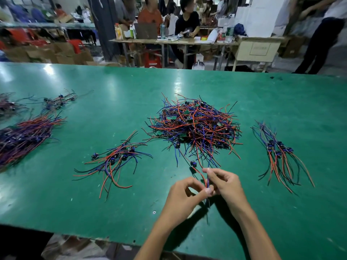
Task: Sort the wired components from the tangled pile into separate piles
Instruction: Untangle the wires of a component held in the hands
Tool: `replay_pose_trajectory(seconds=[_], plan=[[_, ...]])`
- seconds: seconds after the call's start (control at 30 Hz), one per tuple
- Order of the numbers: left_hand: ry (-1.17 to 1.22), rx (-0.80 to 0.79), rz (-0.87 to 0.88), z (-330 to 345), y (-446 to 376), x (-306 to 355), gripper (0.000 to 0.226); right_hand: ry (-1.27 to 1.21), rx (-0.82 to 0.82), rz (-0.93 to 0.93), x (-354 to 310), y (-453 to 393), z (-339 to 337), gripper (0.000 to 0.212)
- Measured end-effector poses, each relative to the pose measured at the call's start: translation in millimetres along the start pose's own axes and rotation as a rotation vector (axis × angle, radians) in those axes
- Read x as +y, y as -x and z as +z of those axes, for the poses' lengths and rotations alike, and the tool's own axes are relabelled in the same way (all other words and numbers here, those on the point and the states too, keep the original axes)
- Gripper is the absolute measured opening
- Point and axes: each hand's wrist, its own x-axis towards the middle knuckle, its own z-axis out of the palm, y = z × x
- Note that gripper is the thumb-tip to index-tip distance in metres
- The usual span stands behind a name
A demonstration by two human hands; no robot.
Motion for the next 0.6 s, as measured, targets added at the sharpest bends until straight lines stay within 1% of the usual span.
replay_pose_trajectory(seconds=[0.1, 0.2, 0.27, 0.43, 0.47, 0.53, 0.57, 0.6], plan=[[-0.027, -0.042, -0.001, -0.4, 2.4, 0.5, 0.026, 0.031, -0.09, 0.046, -4.2, 0.3, -1.7, 0.032], [-0.011, -0.089, -0.019, -3.5, 3.5, -1.4, 0.021, 0.101, -0.169, 0.095, -7.5, -0.5, -1.2, 0.027], [-0.013, -0.107, -0.017, -5.7, 4.5, -3.2, 0.019, 0.168, -0.221, 0.101, -9.0, -0.1, -0.4, 0.03], [-0.05, -0.123, -0.003, -7.2, 8.2, -3.4, 0.025, 0.219, -0.216, 0.088, -8.4, 1.7, 0.4, 0.026], [-0.043, -0.12, -0.023, -7.9, 7.1, -0.3, 0.031, 0.213, -0.209, 0.091, -7.9, 2.1, 0.9, 0.023], [-0.055, -0.095, -0.107, -11.0, 2.1, 9.4, 0.056, 0.182, -0.176, 0.093, -6.7, 3.3, 3.8, 0.018], [-0.095, -0.052, -0.151, -12.3, -0.8, 13.9, 0.067, 0.158, -0.135, 0.085, -5.8, 3.9, 5.9, 0.017], [-0.172, 0.029, -0.173, -14.0, -4.0, 16.2, 0.072, 0.126, -0.07, 0.071, -4.7, 4.1, 7.9, 0.016]])
